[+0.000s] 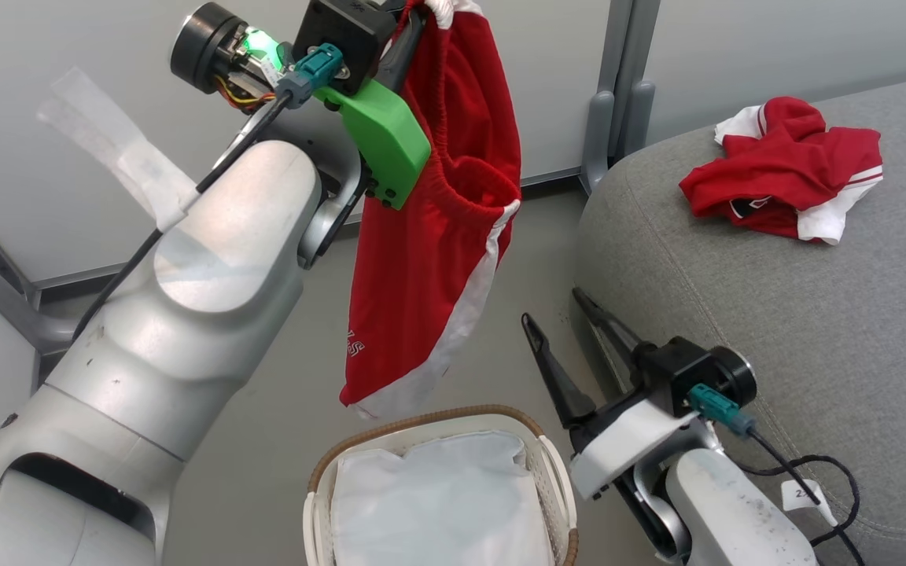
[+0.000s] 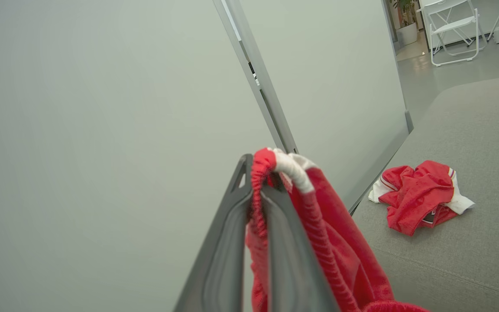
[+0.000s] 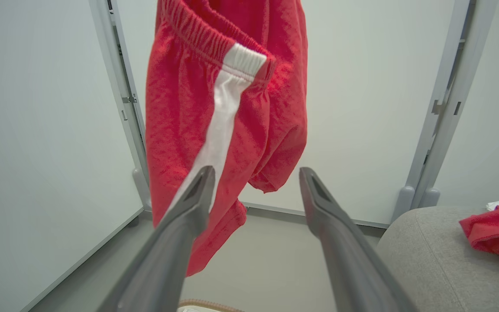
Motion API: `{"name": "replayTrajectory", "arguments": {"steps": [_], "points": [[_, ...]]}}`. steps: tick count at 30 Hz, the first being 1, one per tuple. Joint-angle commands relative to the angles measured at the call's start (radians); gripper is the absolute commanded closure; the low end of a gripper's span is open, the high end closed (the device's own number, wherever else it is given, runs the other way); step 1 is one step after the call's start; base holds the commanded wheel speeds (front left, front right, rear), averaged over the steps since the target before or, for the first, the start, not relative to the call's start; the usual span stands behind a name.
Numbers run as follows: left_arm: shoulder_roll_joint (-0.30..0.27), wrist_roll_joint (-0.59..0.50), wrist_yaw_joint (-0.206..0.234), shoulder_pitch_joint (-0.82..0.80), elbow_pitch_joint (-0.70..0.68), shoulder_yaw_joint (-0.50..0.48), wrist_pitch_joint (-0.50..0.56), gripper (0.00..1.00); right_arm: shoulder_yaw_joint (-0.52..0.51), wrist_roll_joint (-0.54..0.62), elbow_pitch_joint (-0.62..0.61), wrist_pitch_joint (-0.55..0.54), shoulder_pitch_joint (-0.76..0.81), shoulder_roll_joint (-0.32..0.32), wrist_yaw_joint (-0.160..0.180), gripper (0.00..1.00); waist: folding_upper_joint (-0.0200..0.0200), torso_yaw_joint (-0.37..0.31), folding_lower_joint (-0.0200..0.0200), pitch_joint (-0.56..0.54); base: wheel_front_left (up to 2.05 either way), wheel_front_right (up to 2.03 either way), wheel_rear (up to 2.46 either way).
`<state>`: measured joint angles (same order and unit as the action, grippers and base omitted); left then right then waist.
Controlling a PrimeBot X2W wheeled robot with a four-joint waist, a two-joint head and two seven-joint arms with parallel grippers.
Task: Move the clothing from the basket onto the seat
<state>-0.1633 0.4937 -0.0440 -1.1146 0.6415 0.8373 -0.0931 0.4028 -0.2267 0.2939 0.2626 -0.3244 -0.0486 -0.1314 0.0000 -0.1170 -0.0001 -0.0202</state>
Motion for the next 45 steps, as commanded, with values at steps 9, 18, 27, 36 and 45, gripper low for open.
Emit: {"name": "replayTrajectory", "arguments": {"steps": [9,18,27,36,45], "points": [[0.047,0.013,0.008,-0.035,0.004,0.022,0.014,1.0,0.166,-0.224,0.154,0.003,-0.065,-0.004,0.001,0.0,0.0,0.032,0.0001,-0.005,0.0,0.0,0.0],[0.076,0.019,0.013,-0.061,-0.017,0.04,0.024,1.0,0.254,-0.278,0.258,0.003,-0.125,-0.003,0.001,0.0,0.0,0.066,0.0001,-0.008,0.0,0.0,0.0],[0.099,0.03,0.029,-0.074,-0.066,0.061,0.037,1.0,0.278,-0.328,0.321,0.003,-0.197,-0.003,0.001,0.0,0.0,0.093,0.0001,-0.012,0.0,0.0,0.0],[0.099,0.043,0.038,-0.068,-0.102,0.07,0.045,1.0,0.267,-0.335,0.24,0.003,-0.234,-0.004,0.001,0.58,0.0,0.1,0.0001,-0.009,0.0,0.0,0.0],[0.062,0.067,0.056,-0.026,-0.096,0.054,0.051,1.0,0.235,-0.267,0.186,0.003,-0.233,-0.003,0.001,1.0,0.0,0.088,0.0001,0.0,0.0,0.0,0.0]]}}
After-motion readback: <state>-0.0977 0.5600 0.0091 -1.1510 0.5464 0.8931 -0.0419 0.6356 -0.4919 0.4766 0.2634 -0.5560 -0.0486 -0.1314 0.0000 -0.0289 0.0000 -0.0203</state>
